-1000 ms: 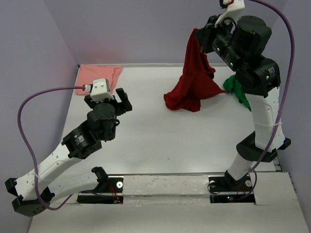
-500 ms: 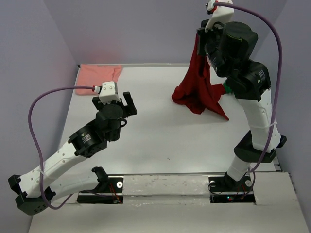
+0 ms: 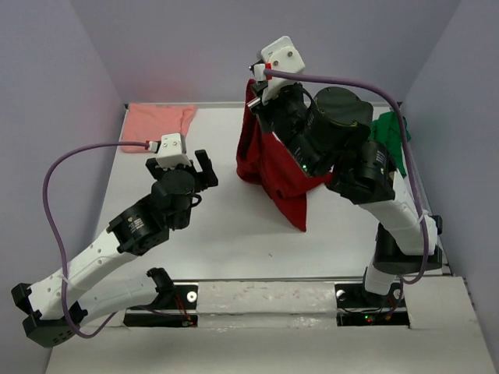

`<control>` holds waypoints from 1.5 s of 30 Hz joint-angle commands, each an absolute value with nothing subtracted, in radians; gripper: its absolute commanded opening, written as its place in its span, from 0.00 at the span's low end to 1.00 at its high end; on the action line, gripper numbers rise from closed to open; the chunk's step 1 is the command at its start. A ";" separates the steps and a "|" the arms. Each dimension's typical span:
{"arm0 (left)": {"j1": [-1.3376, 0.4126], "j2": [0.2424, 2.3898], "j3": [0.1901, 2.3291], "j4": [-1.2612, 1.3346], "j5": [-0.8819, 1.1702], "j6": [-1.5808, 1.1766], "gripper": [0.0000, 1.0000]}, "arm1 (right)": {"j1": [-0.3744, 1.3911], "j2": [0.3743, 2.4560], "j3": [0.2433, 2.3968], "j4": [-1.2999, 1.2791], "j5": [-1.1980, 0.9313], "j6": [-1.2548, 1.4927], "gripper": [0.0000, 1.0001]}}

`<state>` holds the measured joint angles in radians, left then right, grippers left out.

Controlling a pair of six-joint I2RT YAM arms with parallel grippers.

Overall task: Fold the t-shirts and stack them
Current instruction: Flatten the tshirt out

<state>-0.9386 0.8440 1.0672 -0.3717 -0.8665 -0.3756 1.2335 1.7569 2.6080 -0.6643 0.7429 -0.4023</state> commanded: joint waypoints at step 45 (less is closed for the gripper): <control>-1.431 1.129 0.904 0.043 -0.799 -0.465 0.91 | 1.069 1.667 2.500 0.158 0.942 -1.123 0.00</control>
<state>-1.4258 1.1488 0.8936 -0.0151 -0.7261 -0.4152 1.0779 1.6730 2.4737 0.1566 0.9764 -1.1439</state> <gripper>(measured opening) 0.909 0.012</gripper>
